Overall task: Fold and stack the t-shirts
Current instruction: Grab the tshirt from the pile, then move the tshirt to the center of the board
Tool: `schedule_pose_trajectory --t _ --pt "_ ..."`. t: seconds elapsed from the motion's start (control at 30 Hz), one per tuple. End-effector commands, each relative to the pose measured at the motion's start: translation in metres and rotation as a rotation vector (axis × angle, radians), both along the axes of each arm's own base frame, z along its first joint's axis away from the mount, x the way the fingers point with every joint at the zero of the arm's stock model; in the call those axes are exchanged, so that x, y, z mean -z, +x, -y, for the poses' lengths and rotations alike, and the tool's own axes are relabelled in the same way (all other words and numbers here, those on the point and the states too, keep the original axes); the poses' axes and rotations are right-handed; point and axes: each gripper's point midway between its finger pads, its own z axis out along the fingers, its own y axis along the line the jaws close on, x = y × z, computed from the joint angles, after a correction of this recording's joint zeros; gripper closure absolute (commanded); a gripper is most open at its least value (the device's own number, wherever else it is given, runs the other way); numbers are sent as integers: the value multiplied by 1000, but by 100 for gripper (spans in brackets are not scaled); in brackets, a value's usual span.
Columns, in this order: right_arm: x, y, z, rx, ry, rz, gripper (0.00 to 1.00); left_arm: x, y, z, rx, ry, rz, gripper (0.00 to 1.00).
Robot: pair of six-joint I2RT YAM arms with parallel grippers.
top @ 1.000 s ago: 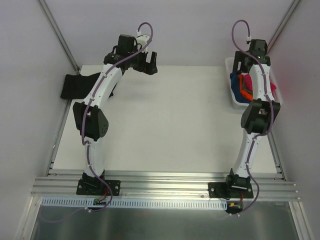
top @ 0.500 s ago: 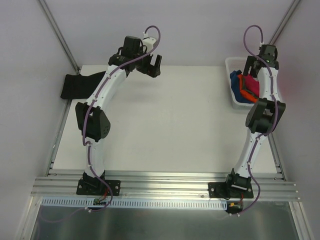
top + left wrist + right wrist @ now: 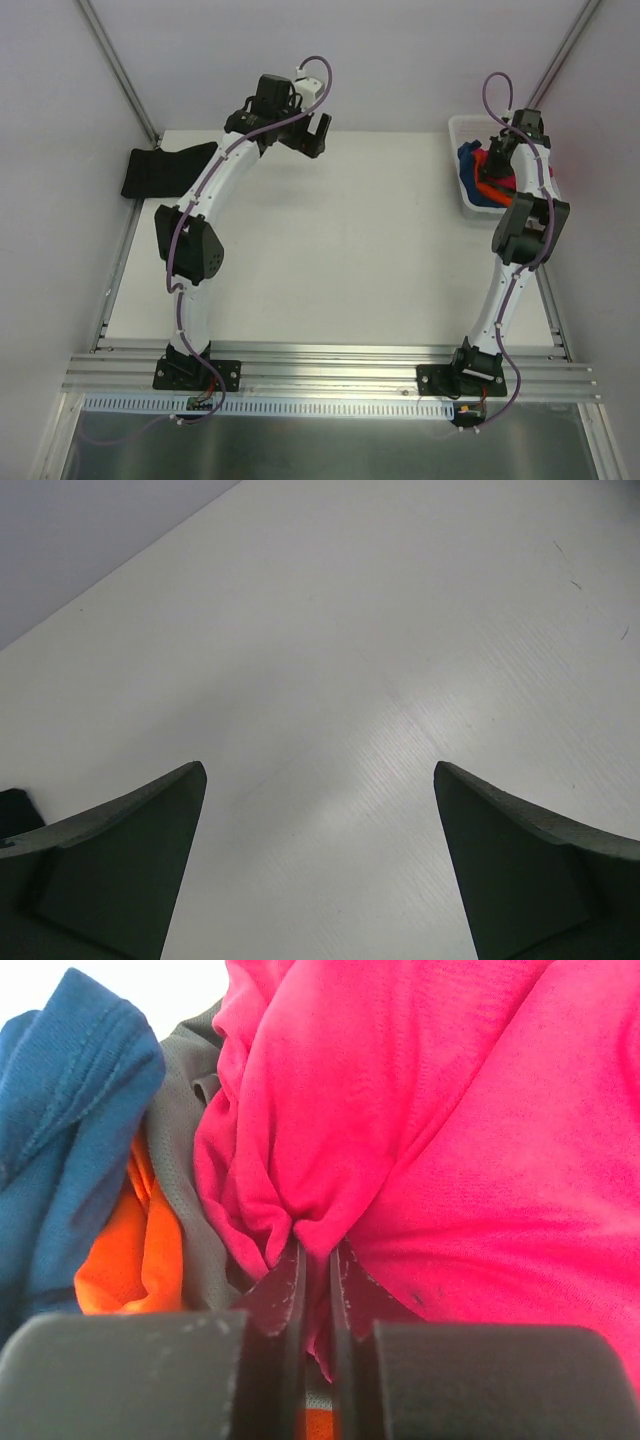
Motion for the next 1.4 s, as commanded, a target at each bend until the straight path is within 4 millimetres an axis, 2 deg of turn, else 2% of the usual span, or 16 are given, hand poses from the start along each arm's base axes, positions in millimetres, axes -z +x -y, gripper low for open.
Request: schedule_pose_trajectory --t 0.0,0.07,0.27,0.33,0.43,0.57,0.67,0.77,0.97,1.1,1.17,1.23,1.27,1.3,1.33,1.37 --pt "-34 -2 -12 -15 39 45 99 -33 -9 2 13 -1 75 1" --pt "-56 -3 -7 2 6 79 100 -34 -11 0 11 -1 73 1" --pt "-197 -19 -1 25 -124 350 99 -36 -22 -16 -46 -21 46 1" --pt "-249 -36 -6 22 -168 448 99 -41 -25 -25 -45 -75 18 1" --pt "-300 -64 -20 -12 -204 550 99 -56 -25 -44 -75 -135 16 1" --pt "-318 -90 -44 -53 -161 587 99 -78 -25 -73 -122 -138 65 1" --pt "-339 -111 -87 -161 -39 643 99 -97 -30 -92 -167 -131 112 1" --pt "-342 -127 -150 -331 97 651 99 -110 -44 -102 -174 -102 157 1" --pt "-338 -198 -300 -741 348 599 99 -136 -81 -122 -246 -107 210 1" --pt "-326 -225 -358 -906 447 526 98 -158 -104 -142 -313 -95 277 1" --pt "-304 -224 -362 -903 450 458 81 -161 -114 -151 -324 -70 302 1" --pt "-275 -209 -334 -819 344 412 75 -164 -122 -164 -374 -39 327 1" --pt "-245 -203 -318 -767 315 346 58 -163 -126 -167 -379 -34 326 1" --pt "-233 -187 -285 -673 276 330 39 -162 -130 -168 -379 -32 328 1" --pt "-223 -182 -270 -622 267 309 17 -162 -134 -169 -373 -30 331 1" --pt "-210 -180 -255 -565 270 277 13 -160 -141 -172 -376 -29 331 1"
